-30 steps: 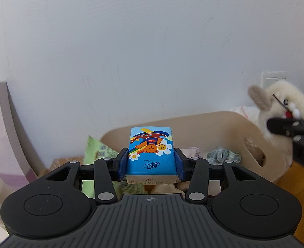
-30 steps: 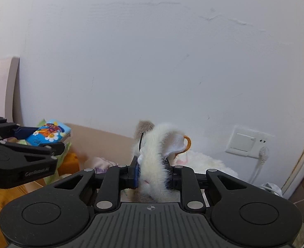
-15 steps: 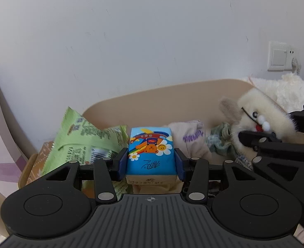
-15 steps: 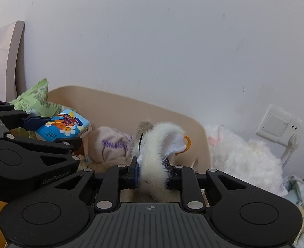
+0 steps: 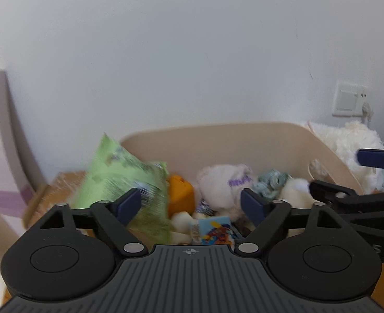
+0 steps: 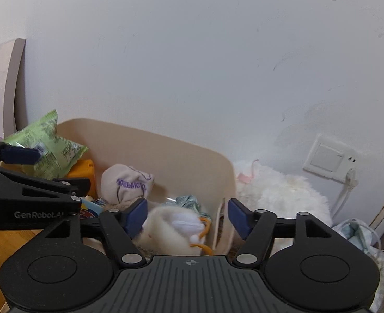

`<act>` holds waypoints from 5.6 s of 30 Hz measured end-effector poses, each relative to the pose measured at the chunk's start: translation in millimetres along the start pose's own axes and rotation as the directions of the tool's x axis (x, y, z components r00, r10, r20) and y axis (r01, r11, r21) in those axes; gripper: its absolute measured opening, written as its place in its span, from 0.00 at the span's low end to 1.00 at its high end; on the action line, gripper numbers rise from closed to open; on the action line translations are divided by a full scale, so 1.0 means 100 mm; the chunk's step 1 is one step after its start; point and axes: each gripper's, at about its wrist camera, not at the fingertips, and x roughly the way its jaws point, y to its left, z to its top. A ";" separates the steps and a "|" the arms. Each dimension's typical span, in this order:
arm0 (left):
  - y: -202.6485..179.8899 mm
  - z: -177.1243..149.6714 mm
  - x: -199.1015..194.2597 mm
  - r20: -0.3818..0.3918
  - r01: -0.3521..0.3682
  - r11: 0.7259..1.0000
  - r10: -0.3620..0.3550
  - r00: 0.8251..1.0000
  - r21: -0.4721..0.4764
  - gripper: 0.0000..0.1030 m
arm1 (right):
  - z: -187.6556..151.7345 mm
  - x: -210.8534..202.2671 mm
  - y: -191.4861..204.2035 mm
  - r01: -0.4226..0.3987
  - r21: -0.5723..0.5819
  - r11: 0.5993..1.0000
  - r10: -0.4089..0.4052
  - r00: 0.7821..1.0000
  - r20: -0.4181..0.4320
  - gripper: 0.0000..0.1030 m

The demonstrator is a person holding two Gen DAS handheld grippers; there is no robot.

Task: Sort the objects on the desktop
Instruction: 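Open both tools to drop the tissue pack and white plush into the bin, then grasp the plastic-wrapped white stick pack with the left tool while the right tool grasps the Hello Kitty plush, then lift the wrapped stick pack and Hello Kitty plush and carry both toward the bin, then open both tools to drop the stick pack and Hello Kitty plush into the bin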

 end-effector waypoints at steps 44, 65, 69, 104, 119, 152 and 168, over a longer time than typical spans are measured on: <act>-0.08 -1.53 -0.83 -0.210 0.068 0.997 -0.058 0.976 0.039 0.86 | -1.46 -1.12 0.15 -0.033 0.151 0.988 0.048 0.994 -0.095 1.00; 0.04 -1.60 -0.43 -0.214 0.066 0.997 -0.075 0.974 -0.052 0.92 | -1.60 -0.57 0.31 -0.039 0.165 0.986 0.069 0.981 -0.179 0.88; 0.04 -1.61 -0.43 -0.207 0.063 0.997 -0.073 0.976 -0.052 0.92 | -1.60 -0.57 0.30 -0.043 0.171 0.984 0.072 0.982 -0.173 0.86; 0.05 -1.68 -1.00 -0.163 0.111 0.993 -0.117 0.980 -0.045 0.26 | -1.62 -1.18 0.13 -0.091 0.234 0.968 0.115 0.989 -0.090 0.35; 0.15 -1.57 -1.20 -0.116 0.113 0.992 -0.119 0.986 -0.060 0.23 | -1.46 -1.46 0.14 -0.102 0.211 0.972 0.106 0.994 -0.007 0.35; 0.33 -0.34 -1.39 0.149 0.073 0.997 -0.072 0.986 -0.001 0.23 | -0.41 -1.45 -0.17 -0.058 0.190 0.980 0.025 0.985 0.173 0.35; 0.00 0.19 -0.60 0.161 0.060 0.995 -0.073 0.984 0.081 0.24 | 0.12 -0.56 -0.06 -0.046 0.140 0.989 0.027 0.990 0.140 0.35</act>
